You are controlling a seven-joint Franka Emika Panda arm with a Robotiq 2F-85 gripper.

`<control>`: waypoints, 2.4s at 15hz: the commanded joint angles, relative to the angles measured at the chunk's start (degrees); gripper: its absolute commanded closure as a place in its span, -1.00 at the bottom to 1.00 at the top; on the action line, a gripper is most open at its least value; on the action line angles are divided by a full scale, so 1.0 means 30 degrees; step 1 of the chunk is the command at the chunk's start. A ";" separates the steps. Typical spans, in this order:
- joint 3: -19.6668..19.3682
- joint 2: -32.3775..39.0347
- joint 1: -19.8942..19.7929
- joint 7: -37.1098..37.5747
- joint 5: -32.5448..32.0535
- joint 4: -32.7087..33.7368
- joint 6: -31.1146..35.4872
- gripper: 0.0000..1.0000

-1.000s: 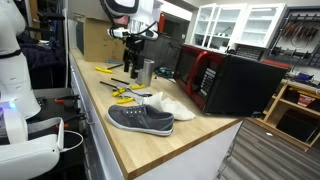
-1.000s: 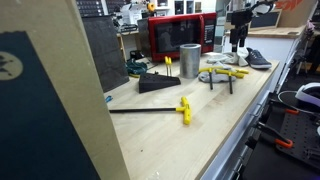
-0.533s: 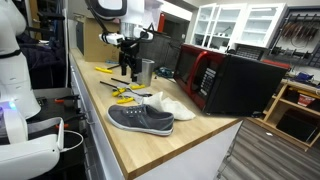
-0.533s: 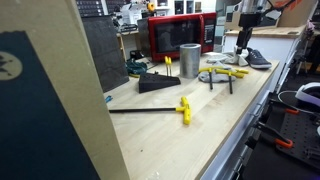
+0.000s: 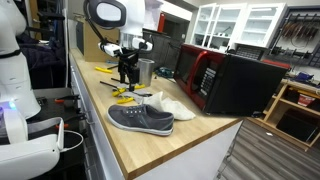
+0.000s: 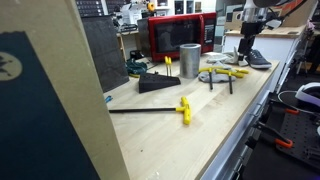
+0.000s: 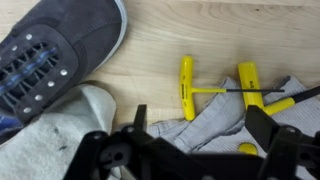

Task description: Move one black and yellow object in the metal tin, then to the black holder

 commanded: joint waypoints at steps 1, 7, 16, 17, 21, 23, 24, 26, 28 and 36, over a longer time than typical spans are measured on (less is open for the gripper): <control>-0.0198 0.1039 -0.0132 -0.0912 0.0739 0.0294 0.0771 -1.00; -0.0360 0.2774 -0.0330 -0.1400 0.1787 0.1121 0.1264 -1.00; -0.0065 0.4913 -0.1116 -0.1553 0.2044 0.1779 0.1811 -1.00; -0.0006 0.5067 -0.1135 -0.1527 0.2049 0.1740 0.1866 -1.00; 0.0493 0.5379 -0.1002 -0.1360 0.2143 0.1819 0.2017 -1.00; 0.0701 0.5321 -0.0962 -0.1341 0.2168 0.1866 0.1999 -1.00; 0.0785 0.5215 -0.0956 -0.1408 0.2290 0.1878 0.1912 -1.00; 0.0943 0.4852 -0.0945 -0.1495 0.2586 0.1835 0.1661 -1.00; 0.1054 0.4522 -0.0959 -0.1629 0.2942 0.1751 0.1488 -1.00; 0.0835 0.4107 -0.1316 -0.1376 0.4897 0.1566 0.1262 -1.00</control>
